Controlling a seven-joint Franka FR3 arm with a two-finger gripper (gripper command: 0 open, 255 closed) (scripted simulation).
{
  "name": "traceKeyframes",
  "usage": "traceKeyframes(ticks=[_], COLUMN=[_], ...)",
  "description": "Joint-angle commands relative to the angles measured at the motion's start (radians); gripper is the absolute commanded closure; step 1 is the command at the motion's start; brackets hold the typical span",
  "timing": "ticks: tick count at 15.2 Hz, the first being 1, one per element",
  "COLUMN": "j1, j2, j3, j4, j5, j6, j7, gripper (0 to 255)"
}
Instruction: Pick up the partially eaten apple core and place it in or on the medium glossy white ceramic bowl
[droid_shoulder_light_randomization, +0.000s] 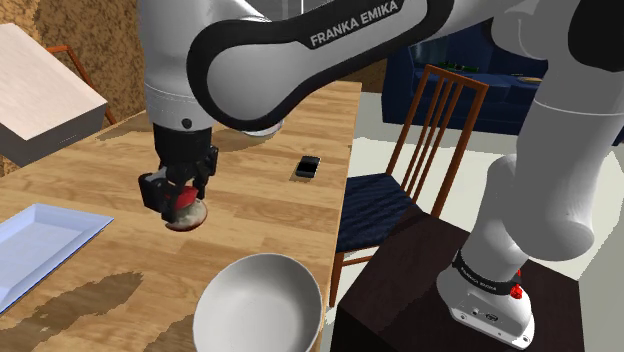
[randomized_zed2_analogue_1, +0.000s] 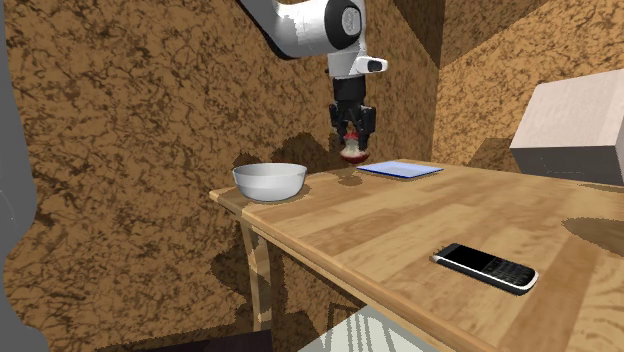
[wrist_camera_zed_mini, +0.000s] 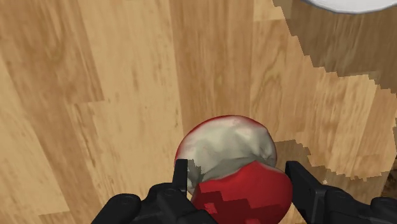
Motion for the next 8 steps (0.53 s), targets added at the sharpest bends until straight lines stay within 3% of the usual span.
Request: traceKeyframes(ticks=[1, 8], j1=[-0.001, -0.001], j2=[-0.007, -0.017], j3=[0.0, 0.001], j4=[0.023, 0.105], j5=[0.004, 0.009], j6=[-0.029, -0.121], j7=[-0.003, -0.005], gripper=[255, 255])
